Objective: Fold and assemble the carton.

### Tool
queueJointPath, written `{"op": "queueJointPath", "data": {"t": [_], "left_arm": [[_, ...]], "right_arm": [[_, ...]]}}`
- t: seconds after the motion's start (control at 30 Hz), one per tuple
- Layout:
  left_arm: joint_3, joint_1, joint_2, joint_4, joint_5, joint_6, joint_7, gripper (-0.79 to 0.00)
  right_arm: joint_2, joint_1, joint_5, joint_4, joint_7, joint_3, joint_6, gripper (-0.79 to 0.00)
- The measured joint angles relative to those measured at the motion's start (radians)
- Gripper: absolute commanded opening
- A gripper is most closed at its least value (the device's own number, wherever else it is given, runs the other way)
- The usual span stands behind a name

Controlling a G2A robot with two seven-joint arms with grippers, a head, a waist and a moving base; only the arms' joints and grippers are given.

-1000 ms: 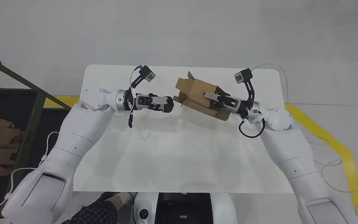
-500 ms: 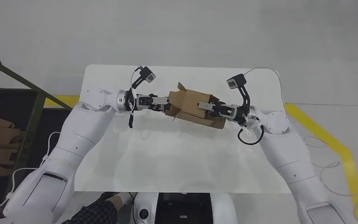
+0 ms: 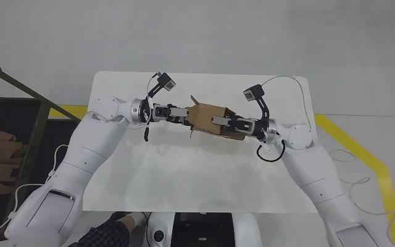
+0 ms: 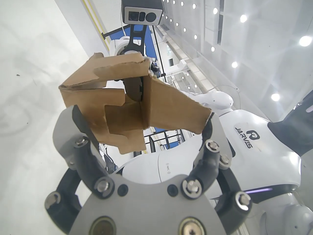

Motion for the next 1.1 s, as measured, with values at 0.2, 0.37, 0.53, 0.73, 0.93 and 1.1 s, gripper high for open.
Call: {"op": "queueJointPath", "data": {"t": [0.2, 0.37, 0.53, 0.73, 0.93, 1.1], "left_arm": [[-0.001, -0.001, -0.002, -0.005, 0.005, 0.001, -0.001, 0.000], [-0.004, -0.001, -0.002, -0.007, 0.008, 0.001, -0.001, 0.000], [-0.007, 0.001, -0.003, -0.006, 0.006, 0.002, -0.002, 0.000], [-0.010, -0.001, -0.004, -0.009, 0.008, 0.004, -0.004, 0.000], [-0.012, 0.006, -0.004, -0.020, 0.009, 0.005, -0.005, 0.000], [-0.021, 0.014, -0.001, -0.022, 0.010, 0.009, -0.008, 0.000]], "right_arm": [[-0.002, -0.002, 0.004, -0.002, 0.008, -0.011, 0.001, -0.785], [-0.004, -0.003, 0.009, -0.003, 0.013, -0.017, 0.004, -0.785], [-0.006, -0.005, 0.014, -0.010, 0.020, -0.026, 0.008, -0.785], [-0.009, -0.008, 0.013, -0.011, 0.019, -0.036, 0.014, -0.785], [-0.011, -0.002, 0.018, 0.006, -0.006, -0.032, 0.019, -0.785], [-0.010, 0.003, 0.026, 0.021, -0.020, -0.013, 0.017, -0.785]]}}
